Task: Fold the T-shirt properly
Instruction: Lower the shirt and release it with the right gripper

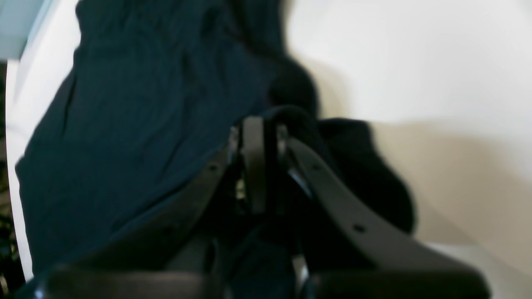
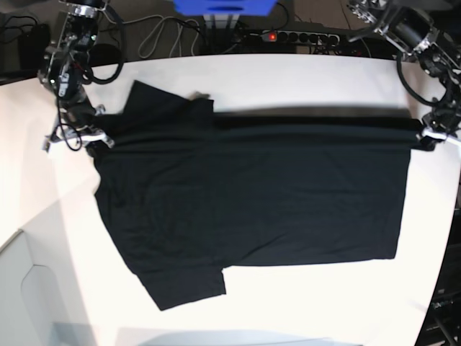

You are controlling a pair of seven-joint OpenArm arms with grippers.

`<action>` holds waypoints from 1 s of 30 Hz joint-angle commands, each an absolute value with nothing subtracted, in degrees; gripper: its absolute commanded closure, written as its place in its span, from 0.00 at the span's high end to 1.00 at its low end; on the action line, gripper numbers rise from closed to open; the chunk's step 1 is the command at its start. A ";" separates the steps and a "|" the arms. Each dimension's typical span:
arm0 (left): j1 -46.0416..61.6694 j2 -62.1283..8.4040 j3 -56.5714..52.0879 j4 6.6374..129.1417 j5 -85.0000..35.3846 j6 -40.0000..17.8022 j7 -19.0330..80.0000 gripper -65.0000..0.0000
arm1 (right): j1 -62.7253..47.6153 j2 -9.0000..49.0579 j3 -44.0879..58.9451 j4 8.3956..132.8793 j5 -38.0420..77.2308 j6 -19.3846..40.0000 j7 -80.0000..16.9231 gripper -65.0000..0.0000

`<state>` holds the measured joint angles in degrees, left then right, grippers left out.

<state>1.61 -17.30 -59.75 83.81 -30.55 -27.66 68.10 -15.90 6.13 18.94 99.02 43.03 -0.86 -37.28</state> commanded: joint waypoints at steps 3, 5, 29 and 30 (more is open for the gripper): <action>-0.31 -18.86 -57.89 84.62 -30.90 -27.56 66.95 0.00 | -14.46 7.60 16.66 99.21 43.12 -0.75 -35.82 0.00; -1.80 -18.59 -56.31 84.62 -27.82 -27.56 66.95 0.00 | -14.02 7.60 16.31 97.80 42.68 -0.75 -35.82 0.00; -3.03 -14.37 -55.69 84.53 -10.95 -27.65 58.59 0.23 | -12.88 4.97 16.75 96.48 33.71 -0.75 -36.00 0.16; -3.03 -14.37 -55.69 84.53 -11.03 -27.65 58.68 0.32 | -12.88 4.97 16.75 96.48 33.71 -0.75 -36.00 0.17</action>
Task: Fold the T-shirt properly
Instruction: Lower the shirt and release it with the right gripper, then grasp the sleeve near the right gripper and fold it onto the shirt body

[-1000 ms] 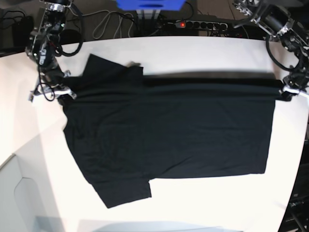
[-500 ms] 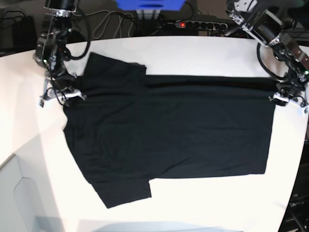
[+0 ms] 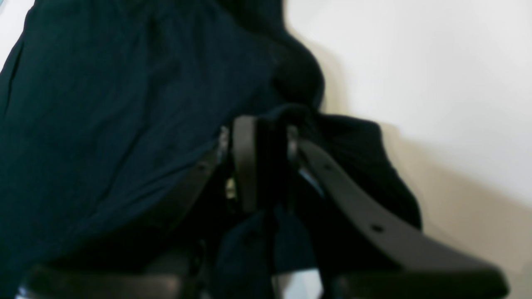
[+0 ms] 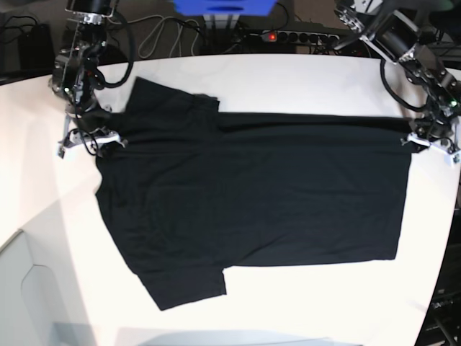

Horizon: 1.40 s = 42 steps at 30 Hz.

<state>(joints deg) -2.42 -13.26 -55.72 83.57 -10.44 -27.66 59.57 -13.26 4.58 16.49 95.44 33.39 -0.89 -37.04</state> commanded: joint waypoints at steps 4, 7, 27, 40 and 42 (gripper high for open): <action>-3.03 -14.37 -55.69 84.62 -11.03 -27.74 58.68 0.55 | -12.88 4.97 16.84 96.57 33.89 -0.75 -36.09 0.17; -3.03 -14.29 -55.69 84.88 -11.12 -28.09 58.68 0.59 | -12.97 4.97 16.84 97.01 33.89 -0.75 -36.18 0.19; 1.01 -14.29 -61.23 85.41 -22.46 -28.18 58.68 0.59 | -19.03 -0.04 25.27 109.67 34.07 -0.48 -36.09 0.33; 3.21 -13.32 -61.23 85.41 -22.55 -28.26 58.51 0.59 | -33.63 -2.59 27.74 109.85 34.15 1.36 -36.26 0.33; 3.21 -13.05 -61.23 85.41 -22.55 -28.26 58.51 0.59 | -34.68 -3.47 27.74 109.85 34.15 5.85 -36.70 0.33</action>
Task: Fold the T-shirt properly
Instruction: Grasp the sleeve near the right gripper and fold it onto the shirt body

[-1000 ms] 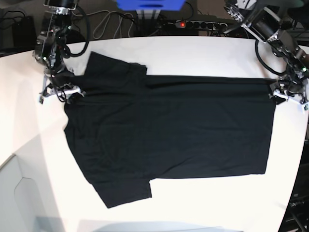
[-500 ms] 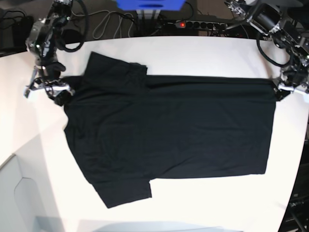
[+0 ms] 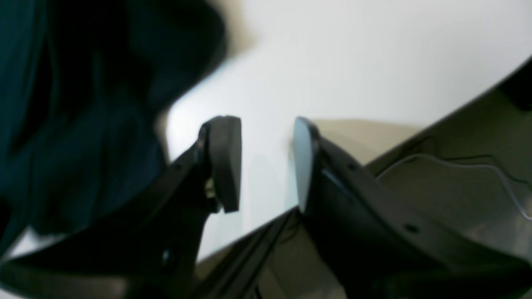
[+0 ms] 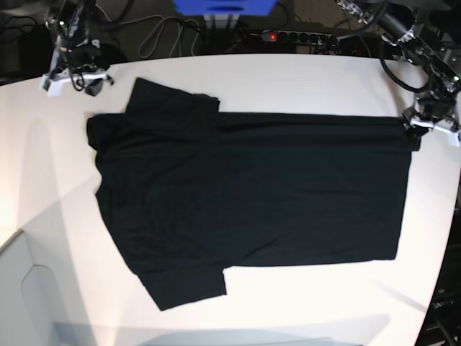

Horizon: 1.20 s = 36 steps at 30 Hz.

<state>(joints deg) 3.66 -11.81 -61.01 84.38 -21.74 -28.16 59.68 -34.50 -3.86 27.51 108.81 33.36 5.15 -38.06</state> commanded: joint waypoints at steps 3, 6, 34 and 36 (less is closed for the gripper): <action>3.21 -12.79 -61.23 85.41 -22.55 -28.26 58.59 0.59 | -34.33 -4.97 28.00 109.76 34.15 10.07 -41.89 0.33; 3.30 -12.70 -61.23 85.41 -22.55 -28.26 58.59 0.59 | -33.19 -5.32 27.82 109.58 34.15 14.37 -45.67 0.33; 7.08 -13.14 -61.41 85.41 -27.21 -28.35 58.51 0.59 | -27.30 -6.37 26.15 100.97 34.07 26.59 -55.08 0.33; 7.08 -13.14 -61.41 85.41 -27.21 -28.35 58.51 0.59 | -27.47 -6.37 25.54 100.97 34.07 26.59 -55.08 0.27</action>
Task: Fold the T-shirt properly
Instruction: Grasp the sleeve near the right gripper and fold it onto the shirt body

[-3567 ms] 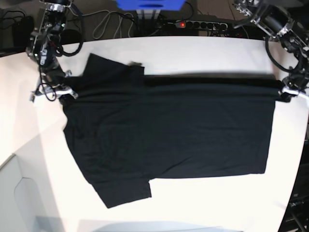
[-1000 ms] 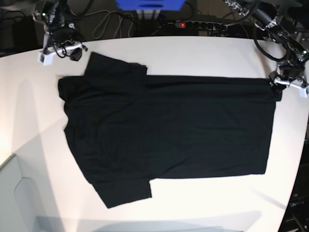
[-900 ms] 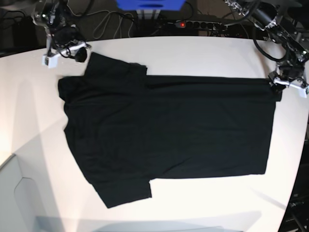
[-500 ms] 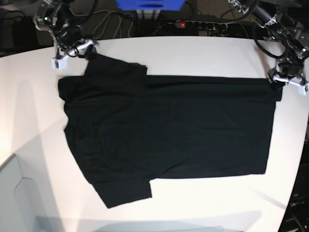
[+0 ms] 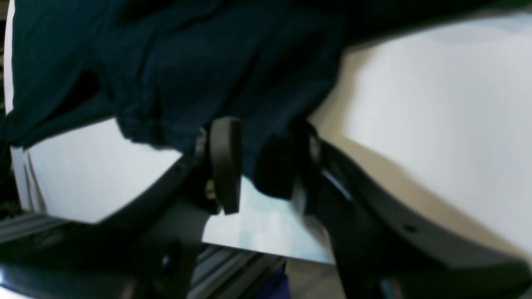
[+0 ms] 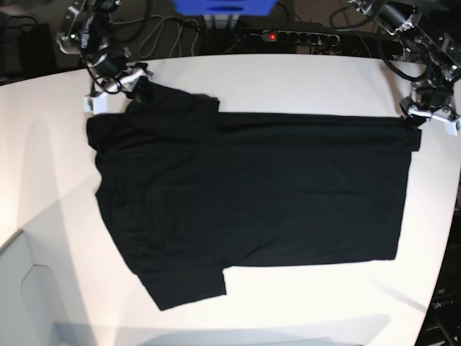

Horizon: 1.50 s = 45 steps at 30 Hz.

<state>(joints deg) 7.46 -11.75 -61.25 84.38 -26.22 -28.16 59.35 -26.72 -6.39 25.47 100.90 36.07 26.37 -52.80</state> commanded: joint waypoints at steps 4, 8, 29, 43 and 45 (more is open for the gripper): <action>7.08 -13.14 -61.41 85.41 -27.21 -28.35 58.59 0.59 | -27.47 -6.37 24.48 100.97 34.07 26.68 -55.08 0.00; 7.16 -13.14 -61.41 85.41 -27.21 -28.35 58.51 0.59 | -27.03 -6.29 22.90 101.85 34.07 26.68 -55.08 0.00; 7.16 -12.97 -61.14 84.70 -26.95 -28.35 58.24 0.59 | -15.52 -7.69 13.58 111.16 33.98 26.42 -55.08 0.00; 8.66 -12.70 -61.14 85.14 -27.30 -28.35 58.15 0.59 | -5.85 -8.40 13.67 104.40 33.98 26.42 -54.37 0.00; 8.57 -12.70 -61.05 84.97 -27.30 -28.35 58.15 0.59 | -4.26 -8.40 13.67 101.76 33.98 26.42 -54.37 0.00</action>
<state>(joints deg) 8.95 -11.57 -61.01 84.16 -26.24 -28.14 59.29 -5.13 -8.34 13.74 100.71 32.82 26.55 -55.64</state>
